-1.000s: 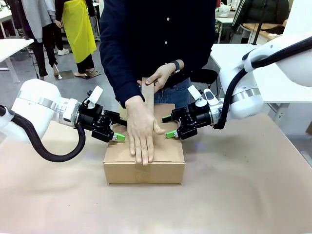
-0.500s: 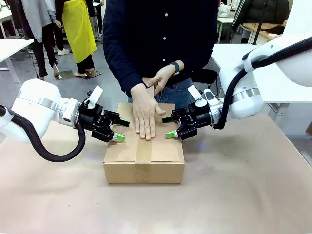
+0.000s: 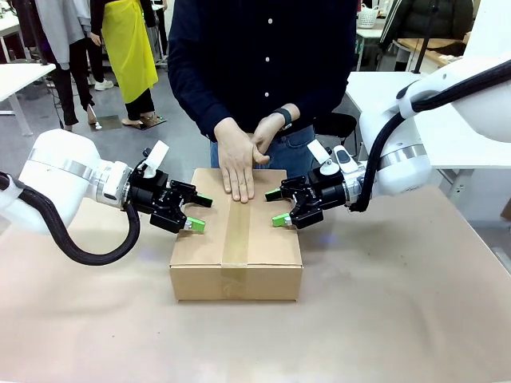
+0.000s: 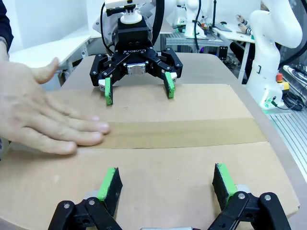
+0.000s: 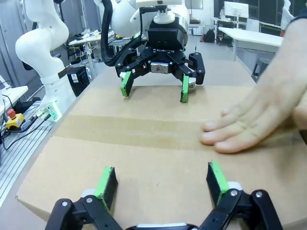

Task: Pack the gift set into the box.
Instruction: Press and hold the closed box until the human finishes sealing it.

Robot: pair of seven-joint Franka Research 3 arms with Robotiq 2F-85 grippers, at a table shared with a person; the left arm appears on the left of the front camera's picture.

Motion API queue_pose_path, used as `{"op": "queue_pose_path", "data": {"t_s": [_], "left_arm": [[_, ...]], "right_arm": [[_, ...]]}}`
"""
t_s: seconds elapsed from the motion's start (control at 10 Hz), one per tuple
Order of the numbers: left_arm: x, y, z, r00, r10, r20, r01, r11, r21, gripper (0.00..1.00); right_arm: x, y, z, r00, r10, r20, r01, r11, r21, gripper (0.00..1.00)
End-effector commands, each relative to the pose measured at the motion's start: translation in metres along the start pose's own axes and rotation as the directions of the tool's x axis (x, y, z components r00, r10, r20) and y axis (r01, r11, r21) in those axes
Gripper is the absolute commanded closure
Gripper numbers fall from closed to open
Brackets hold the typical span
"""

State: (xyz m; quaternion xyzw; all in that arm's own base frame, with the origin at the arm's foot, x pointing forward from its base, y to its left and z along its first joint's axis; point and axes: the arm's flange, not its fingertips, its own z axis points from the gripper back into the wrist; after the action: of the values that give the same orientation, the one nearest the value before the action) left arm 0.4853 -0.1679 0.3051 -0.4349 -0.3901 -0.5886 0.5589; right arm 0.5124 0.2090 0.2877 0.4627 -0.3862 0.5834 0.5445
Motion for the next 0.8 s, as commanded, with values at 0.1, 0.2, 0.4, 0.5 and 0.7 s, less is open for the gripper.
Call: {"op": "queue_pose_path", "data": {"t_s": [0.1,0.2,0.4,0.5,0.7], "left_arm": [[-0.0013,-0.0026,0.0009,1.000,0.001,-0.005,-0.001,1.000,0.003,0.00],[-0.0013,-0.0026,0.0009,1.000,0.001,-0.005,-0.001,1.000,0.003,0.00],[-0.0013,-0.0026,0.0009,1.000,0.001,-0.005,-0.001,1.000,0.003,0.00],[-0.0013,-0.0026,0.0009,1.000,0.001,-0.005,-0.001,1.000,0.003,0.00],[-0.0013,-0.0026,0.0009,1.000,0.001,-0.005,-0.001,1.000,0.003,0.00]], "right_arm": [[-0.0011,0.0016,-0.0004,1.000,-0.007,-0.007,0.007,1.000,-0.003,0.00],[-0.0011,0.0016,-0.0004,1.000,-0.007,-0.007,0.007,1.000,-0.003,0.00],[-0.0011,0.0016,-0.0004,1.000,-0.007,-0.007,0.007,1.000,-0.003,0.00],[-0.0011,0.0016,-0.0004,1.000,-0.007,-0.007,0.007,1.000,-0.003,0.00],[-0.0011,0.0016,-0.0004,1.000,-0.007,-0.007,0.007,1.000,-0.003,0.00]]}}
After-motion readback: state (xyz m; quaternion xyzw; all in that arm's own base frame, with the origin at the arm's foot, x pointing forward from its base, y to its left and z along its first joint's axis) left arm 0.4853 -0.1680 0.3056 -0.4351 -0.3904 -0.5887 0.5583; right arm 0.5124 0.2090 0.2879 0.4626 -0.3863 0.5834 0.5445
